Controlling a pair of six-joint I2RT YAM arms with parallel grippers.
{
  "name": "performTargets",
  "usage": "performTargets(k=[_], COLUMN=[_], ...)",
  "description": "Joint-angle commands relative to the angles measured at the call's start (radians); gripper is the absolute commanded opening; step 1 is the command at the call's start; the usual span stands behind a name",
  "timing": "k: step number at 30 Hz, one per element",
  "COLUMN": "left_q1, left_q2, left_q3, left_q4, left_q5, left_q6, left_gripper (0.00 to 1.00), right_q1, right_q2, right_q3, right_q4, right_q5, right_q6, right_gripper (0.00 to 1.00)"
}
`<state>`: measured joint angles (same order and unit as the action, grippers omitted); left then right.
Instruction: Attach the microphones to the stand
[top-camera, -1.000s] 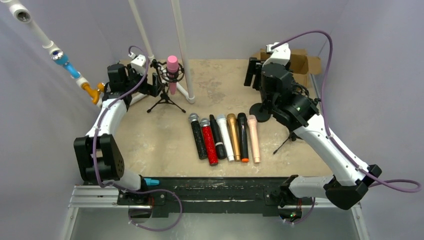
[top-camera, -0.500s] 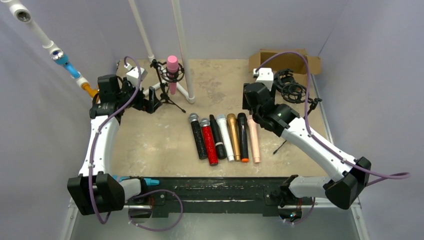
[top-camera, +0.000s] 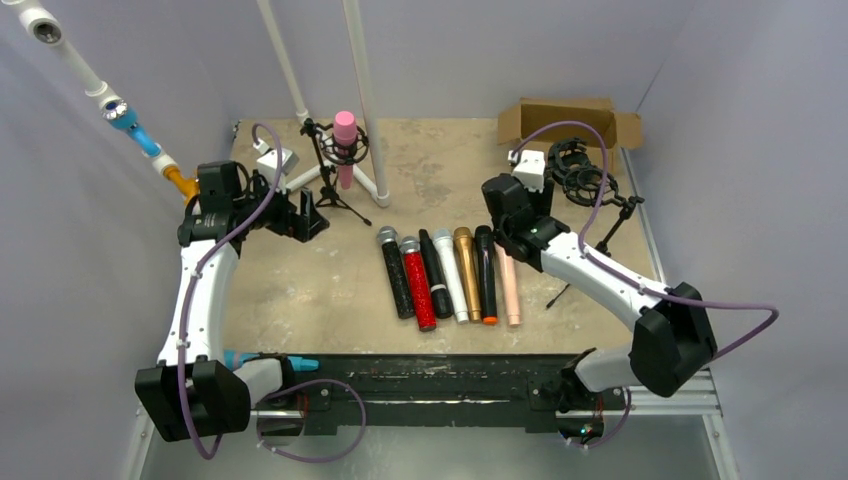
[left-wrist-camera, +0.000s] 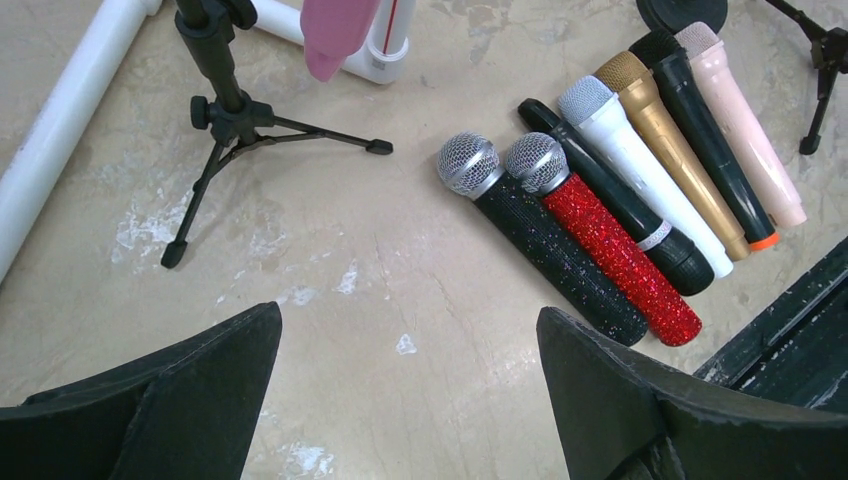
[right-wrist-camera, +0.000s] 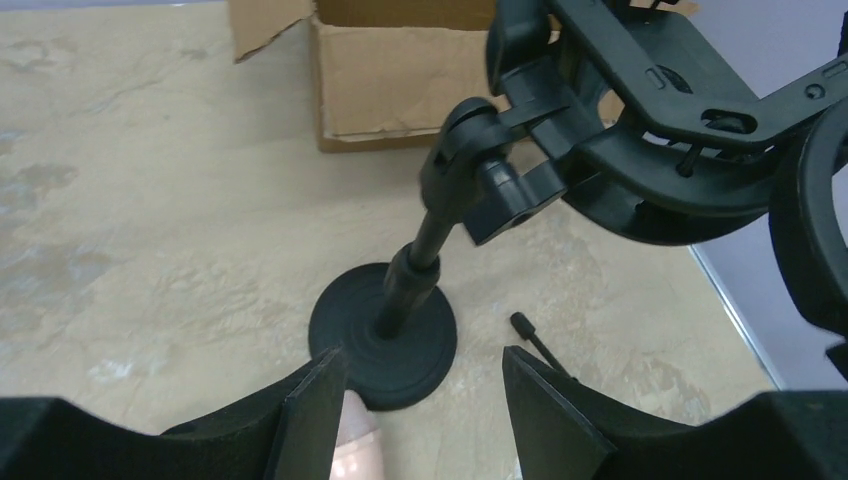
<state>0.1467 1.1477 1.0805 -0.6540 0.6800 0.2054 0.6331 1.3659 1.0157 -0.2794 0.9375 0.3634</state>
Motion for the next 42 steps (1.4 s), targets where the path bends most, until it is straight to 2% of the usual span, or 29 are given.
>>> performTargets(k=[1,6,11,15,18,21,25,35,42], left_q1=[0.006,0.006,0.008,0.007,0.007,0.007,0.007,0.007,0.007], left_q2=[-0.012,-0.027,-0.037,-0.055,-0.064,-0.067,-0.068,-0.071,-0.072], left_q3=[-0.004,-0.009,-0.020,-0.036,-0.045,-0.046,-0.047,-0.060,-0.065], left_q4=[-0.015,-0.025,-0.033,-0.035,-0.036,-0.039,-0.036,-0.032,-0.031], left_q5=[0.044,0.045,0.046,0.042,0.035,0.034,0.031,0.030,0.030], left_q6=[0.012,0.021,0.023,0.029,0.033,0.034,0.034,0.025,0.017], left_gripper=[1.00,1.00,1.00,1.00,1.00,1.00,1.00,1.00,1.00], right_q1=[-0.071,-0.102,-0.109,-0.116,-0.121,-0.120,-0.117,-0.110,-0.069], right_q2=[0.032,0.082,0.156,0.200,0.223,0.245,0.278,0.361,0.426], right_q3=[-0.030,-0.064,-0.057,-0.031,-0.008,0.032,0.107,0.203,0.319], right_q4=[0.240,0.410,0.536,0.589,0.632,0.631,0.565,0.650,0.673], right_q5=[0.078,0.050,0.035,0.017,0.007,-0.016,-0.026,-0.066,-0.090], right_q6=[-0.082,-0.179,-0.268,-0.302,-0.320,-0.305,-0.260,-0.260,-0.183], right_gripper=[0.62,0.60,0.50,0.32,0.11,0.00,0.00,0.00,0.00])
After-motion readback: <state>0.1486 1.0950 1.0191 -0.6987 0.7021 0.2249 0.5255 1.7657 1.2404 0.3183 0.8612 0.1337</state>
